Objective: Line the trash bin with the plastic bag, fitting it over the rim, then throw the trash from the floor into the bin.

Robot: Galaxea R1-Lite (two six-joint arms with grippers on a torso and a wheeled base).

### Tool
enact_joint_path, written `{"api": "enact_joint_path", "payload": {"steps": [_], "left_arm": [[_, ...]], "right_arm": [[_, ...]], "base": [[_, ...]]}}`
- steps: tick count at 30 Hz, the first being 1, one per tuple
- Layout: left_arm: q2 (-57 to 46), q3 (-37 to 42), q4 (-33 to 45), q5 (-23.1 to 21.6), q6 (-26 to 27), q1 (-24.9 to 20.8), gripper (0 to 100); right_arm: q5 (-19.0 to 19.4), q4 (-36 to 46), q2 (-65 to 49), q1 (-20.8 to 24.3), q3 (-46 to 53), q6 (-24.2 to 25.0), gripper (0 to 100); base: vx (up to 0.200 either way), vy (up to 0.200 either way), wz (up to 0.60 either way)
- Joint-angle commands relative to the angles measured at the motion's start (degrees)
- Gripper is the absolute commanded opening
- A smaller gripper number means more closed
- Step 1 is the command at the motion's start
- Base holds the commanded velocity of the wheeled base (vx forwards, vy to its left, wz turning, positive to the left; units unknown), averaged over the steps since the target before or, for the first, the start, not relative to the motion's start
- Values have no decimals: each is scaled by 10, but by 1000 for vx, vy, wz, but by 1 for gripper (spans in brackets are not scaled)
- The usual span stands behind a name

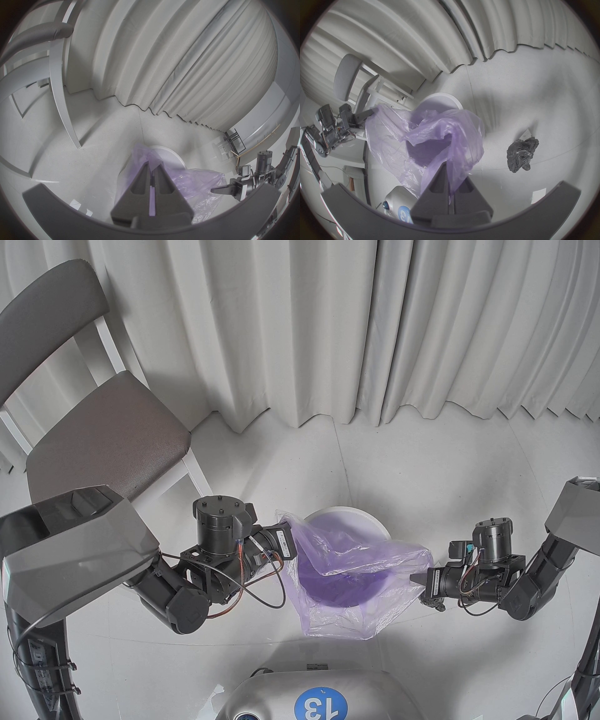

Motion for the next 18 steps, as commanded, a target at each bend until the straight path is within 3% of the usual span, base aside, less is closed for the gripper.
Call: {"api": "enact_joint_path", "payload": {"steps": [1,7,18], "left_arm": [[-36,14,6,2,3,-5,0],[-61,26,30,1,32,-14,0],[-53,16,33,1,52,-28,0]], "right_arm": [[1,11,-14,-3,4,-24,0],[0,28,-10,-16,11,-71,0],[-5,23,-7,-17,10,-71,0]], "base": [[0,0,0],[0,0,0],[0,0,0]]}}
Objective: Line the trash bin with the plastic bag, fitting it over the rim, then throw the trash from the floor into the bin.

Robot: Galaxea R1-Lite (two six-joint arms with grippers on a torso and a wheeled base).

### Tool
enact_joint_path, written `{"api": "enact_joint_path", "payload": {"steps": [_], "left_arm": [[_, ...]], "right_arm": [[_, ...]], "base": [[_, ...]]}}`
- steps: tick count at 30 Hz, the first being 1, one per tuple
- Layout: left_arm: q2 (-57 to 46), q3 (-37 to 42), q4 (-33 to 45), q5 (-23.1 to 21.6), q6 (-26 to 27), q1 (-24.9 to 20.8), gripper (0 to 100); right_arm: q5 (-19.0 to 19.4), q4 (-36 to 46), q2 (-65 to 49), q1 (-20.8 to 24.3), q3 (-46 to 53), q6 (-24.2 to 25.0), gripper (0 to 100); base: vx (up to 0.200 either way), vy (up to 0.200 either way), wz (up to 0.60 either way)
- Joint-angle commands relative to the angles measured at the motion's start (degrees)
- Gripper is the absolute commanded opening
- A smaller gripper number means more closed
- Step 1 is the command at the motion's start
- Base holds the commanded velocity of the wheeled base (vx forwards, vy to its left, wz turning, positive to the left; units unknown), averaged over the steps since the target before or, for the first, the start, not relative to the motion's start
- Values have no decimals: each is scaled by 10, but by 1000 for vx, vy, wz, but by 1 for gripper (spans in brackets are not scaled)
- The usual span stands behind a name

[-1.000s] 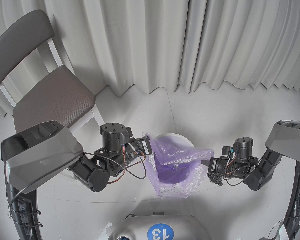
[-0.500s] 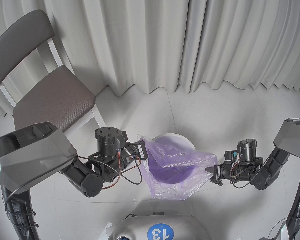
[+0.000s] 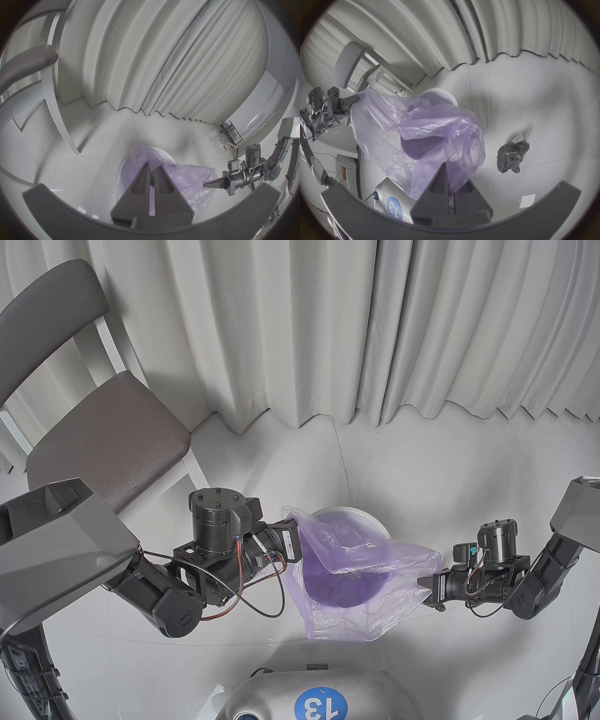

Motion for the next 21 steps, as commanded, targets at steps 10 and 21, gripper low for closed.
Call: {"api": "enact_joint_path", "payload": {"steps": [10,21], "left_arm": [[27,-116,107,3,28,-16,0],[38,-114,126,0,45,31,0]], "right_arm": [[-1,0,-1,-2,-4,3,0],[-2,-6,7,-2,-6,5,0]], "base": [[0,0,0],[0,0,0]]}}
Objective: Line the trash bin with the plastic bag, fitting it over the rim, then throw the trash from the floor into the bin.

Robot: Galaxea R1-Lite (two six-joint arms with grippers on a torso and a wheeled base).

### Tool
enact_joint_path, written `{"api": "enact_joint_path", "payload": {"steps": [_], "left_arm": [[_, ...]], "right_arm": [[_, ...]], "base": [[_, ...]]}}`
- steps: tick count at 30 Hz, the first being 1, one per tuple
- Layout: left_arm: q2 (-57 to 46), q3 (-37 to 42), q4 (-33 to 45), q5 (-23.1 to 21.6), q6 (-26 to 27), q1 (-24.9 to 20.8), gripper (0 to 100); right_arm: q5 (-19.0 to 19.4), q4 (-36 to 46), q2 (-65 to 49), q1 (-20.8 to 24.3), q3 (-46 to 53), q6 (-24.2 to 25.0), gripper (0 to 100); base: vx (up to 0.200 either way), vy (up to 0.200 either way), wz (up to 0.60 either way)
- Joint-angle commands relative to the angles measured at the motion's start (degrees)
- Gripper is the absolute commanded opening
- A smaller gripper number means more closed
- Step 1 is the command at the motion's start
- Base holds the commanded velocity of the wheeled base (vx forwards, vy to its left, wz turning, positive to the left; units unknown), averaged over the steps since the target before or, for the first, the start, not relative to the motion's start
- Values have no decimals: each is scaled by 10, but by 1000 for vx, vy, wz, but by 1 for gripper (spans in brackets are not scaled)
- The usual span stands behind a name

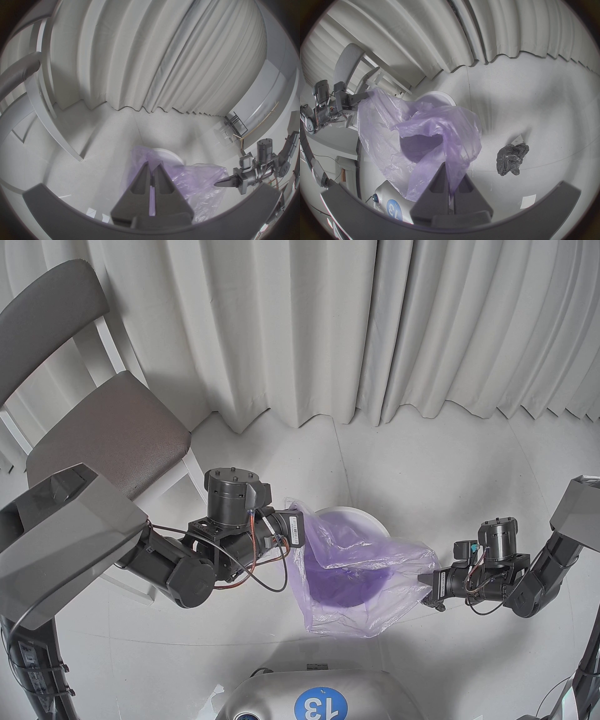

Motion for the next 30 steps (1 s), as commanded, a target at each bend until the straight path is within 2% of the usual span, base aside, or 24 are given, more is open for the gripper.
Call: {"api": "enact_joint_path", "payload": {"steps": [1,9,16,21,27,30], "left_arm": [[9,4,-1,0,0,16,0],[-12,20,1,0,4,4,0],[-10,23,3,7,11,3,0],[-49,73,3,6,11,-6,0],[-57,112,-6,6,10,-8,0],[-50,112,-8,6,8,-3,0]], "right_arm": [[0,0,6,0,1,0,0],[-3,-14,6,14,8,-1,0],[-28,-54,21,27,20,-3,0],[-30,-51,13,49,46,-12,0],[-31,-47,11,58,71,-60,0],[-41,-48,22,58,63,-63,0]], "base": [[0,0,0],[0,0,0],[0,0,0],[0,0,0],[0,0,0],[0,0,0]]}}
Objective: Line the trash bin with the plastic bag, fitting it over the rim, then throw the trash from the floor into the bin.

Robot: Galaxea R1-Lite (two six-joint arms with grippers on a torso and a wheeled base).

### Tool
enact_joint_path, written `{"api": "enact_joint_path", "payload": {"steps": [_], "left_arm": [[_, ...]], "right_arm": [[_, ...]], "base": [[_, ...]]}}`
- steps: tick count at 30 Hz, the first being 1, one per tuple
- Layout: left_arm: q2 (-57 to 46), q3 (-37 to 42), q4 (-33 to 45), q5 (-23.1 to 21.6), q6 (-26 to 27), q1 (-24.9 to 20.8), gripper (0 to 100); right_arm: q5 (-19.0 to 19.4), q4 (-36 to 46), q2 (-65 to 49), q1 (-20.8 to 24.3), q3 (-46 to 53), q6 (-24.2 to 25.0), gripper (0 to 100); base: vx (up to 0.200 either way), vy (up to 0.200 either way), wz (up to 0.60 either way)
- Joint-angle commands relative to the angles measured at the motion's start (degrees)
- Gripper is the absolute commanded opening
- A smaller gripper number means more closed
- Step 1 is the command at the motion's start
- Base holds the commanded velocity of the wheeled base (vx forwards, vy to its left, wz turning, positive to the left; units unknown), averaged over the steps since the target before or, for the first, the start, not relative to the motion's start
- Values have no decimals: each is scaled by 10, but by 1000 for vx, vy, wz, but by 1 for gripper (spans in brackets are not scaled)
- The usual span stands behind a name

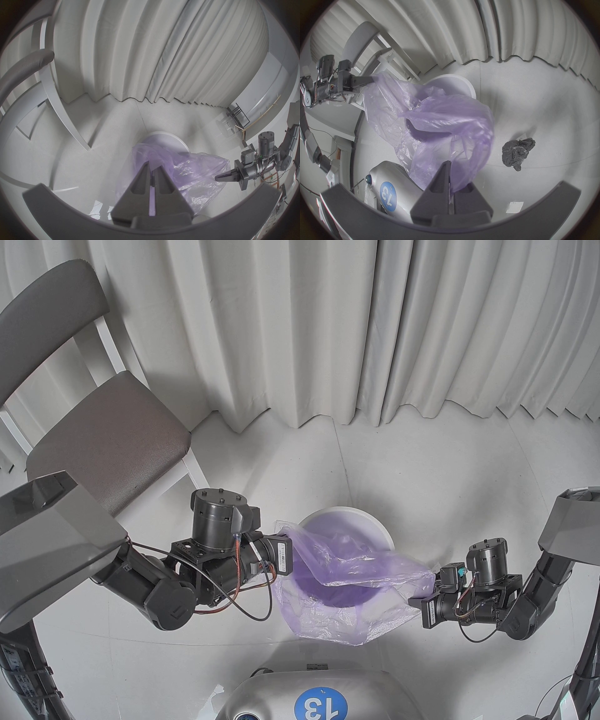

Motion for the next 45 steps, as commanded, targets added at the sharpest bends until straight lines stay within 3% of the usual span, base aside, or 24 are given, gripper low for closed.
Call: {"api": "enact_joint_path", "payload": {"steps": [1,6,8,14,19,27,33,38,45], "left_arm": [[4,1,-2,0,-3,6,0],[48,-54,-3,-1,-2,20,0],[72,-98,3,1,-2,29,0],[93,-177,40,-2,0,52,0],[104,-196,44,0,-4,64,0],[100,-215,39,3,-26,79,0],[85,-204,32,17,-48,93,0],[71,-112,-18,13,-71,93,0],[72,-55,-41,-9,-64,80,0]], "right_arm": [[-12,-4,19,3,-5,-1,0],[-55,-10,95,2,-62,10,0],[-68,-40,131,3,-86,40,0],[-74,-151,175,7,-109,103,0],[-75,-158,176,8,-124,130,0],[-88,-162,162,8,-118,133,0],[-96,-157,89,27,-82,126,0],[-119,-156,58,83,-37,90,0],[-124,-150,72,65,-28,62,0]], "base": [[0,0,0],[0,0,0],[0,0,0],[0,0,0],[0,0,0],[0,0,0],[0,0,0],[0,0,0],[0,0,0]]}}
